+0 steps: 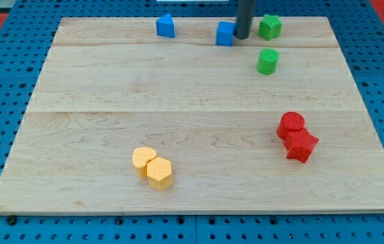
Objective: Push the blue cube to the bottom right of the blue triangle
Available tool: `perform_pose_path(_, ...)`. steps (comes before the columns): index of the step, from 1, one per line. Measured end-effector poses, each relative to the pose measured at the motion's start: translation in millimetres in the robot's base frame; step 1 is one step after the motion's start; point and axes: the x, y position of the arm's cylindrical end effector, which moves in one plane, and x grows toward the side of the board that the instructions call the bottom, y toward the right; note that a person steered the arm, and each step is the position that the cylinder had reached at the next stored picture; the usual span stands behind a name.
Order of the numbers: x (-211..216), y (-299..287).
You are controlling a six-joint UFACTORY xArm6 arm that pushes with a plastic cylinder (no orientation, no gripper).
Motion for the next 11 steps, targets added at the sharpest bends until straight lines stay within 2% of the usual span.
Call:
perform_pose_path(1, -9, -6)
perform_pose_path(2, -9, -39)
perform_pose_path(5, -29, 43)
perform_pose_path(11, -26, 28)
